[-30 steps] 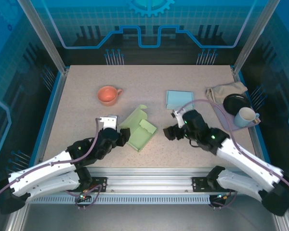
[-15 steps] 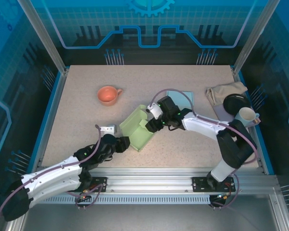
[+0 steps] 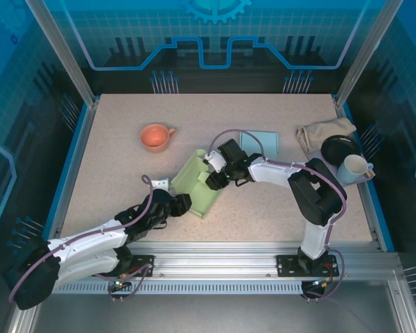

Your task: Fold the paper box

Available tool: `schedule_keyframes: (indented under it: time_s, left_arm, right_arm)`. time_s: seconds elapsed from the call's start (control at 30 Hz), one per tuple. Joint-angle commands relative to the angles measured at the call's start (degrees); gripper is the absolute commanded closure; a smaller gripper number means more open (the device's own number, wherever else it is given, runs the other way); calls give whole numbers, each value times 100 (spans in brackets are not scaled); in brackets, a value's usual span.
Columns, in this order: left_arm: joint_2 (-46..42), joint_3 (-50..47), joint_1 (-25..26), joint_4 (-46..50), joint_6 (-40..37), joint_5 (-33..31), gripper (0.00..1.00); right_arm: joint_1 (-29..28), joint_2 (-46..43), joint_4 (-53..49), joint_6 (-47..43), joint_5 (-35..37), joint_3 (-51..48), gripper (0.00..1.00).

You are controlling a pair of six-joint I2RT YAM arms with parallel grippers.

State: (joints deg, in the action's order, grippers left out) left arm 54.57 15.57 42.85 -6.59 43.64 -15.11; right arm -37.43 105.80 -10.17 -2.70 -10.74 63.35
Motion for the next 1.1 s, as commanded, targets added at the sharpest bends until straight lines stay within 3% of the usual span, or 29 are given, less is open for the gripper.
schedule_keyframes:
  time_s: [0.0, 0.17, 0.3, 0.53, 0.67, 0.83, 1.07]
  left_arm:
    - [37, -122, -47, -219, 121, -27, 39]
    - [71, -109, -42, -192, 141, -147, 40]
    - [111, -139, -49, -212, 193, -192, 40]
    - [35, -214, -43, -117, 331, -406, 40]
    - [-109, -203, -44, 14, 339, -436, 40]
    - [-258, -180, -46, 197, 312, -492, 40]
    - [-247, -138, -43, 203, 307, -528, 40]
  right_arm:
    - [64, 226, -12, -153, 20, 99, 68]
    - [13, 231, 356, -137, 248, -246, 74]
    - [-166, 152, 709, -199, 938, -607, 81]
    - [-920, -85, 2175, -309, 3614, -1715, 93]
    - [-1180, -28, 2530, -211, 4491, -1883, 95]
    - [-1153, -105, 2785, -117, 3859, -2003, 92]
    - [-1097, -344, 2306, 236, 2884, -1897, 71]
